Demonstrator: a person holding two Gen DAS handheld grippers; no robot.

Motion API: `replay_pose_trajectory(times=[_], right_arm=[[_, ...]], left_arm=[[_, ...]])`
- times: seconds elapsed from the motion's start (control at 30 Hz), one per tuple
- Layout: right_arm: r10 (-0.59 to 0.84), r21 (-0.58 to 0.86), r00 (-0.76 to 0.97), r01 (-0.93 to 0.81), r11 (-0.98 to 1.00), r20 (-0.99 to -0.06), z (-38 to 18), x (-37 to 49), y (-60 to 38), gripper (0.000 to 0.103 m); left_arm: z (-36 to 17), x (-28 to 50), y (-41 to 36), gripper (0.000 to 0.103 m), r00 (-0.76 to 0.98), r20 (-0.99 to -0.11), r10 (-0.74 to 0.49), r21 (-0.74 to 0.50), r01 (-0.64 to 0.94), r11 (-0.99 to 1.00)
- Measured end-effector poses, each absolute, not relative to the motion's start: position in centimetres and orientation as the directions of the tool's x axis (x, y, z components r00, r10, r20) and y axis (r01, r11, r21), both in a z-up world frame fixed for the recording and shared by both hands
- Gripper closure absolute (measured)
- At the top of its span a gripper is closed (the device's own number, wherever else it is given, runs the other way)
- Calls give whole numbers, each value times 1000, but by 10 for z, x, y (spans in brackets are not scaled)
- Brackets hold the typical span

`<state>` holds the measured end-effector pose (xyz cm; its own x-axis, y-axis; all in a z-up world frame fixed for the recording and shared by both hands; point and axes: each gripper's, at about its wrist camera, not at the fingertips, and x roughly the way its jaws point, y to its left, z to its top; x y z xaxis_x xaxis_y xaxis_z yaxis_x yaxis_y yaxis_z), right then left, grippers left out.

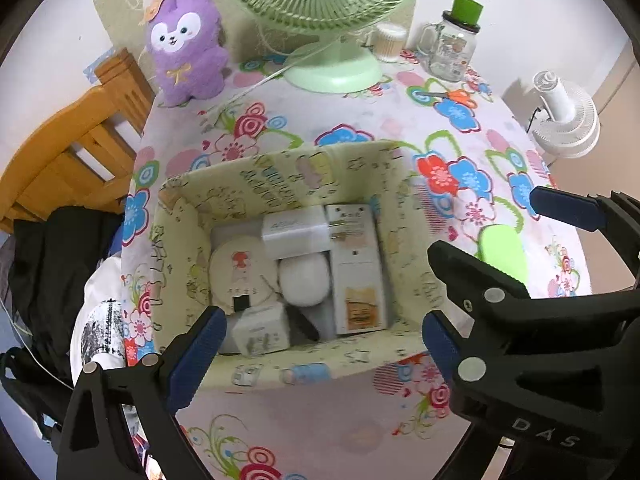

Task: Organize rigid objects
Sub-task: 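Move both tools from the box toward the white plastic box and green pad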

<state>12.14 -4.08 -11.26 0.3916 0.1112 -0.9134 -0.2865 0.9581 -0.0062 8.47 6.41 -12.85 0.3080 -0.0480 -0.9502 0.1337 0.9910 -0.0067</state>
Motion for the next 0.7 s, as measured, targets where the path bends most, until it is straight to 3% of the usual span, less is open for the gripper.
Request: replay_pose_trajectory(times=[0.7], right_arm=[[151,28,441,-273,962,-885,-80,104,-113,11]], left_arm=[[-94,69,-1,3,370,-928,-38,16,143,990]])
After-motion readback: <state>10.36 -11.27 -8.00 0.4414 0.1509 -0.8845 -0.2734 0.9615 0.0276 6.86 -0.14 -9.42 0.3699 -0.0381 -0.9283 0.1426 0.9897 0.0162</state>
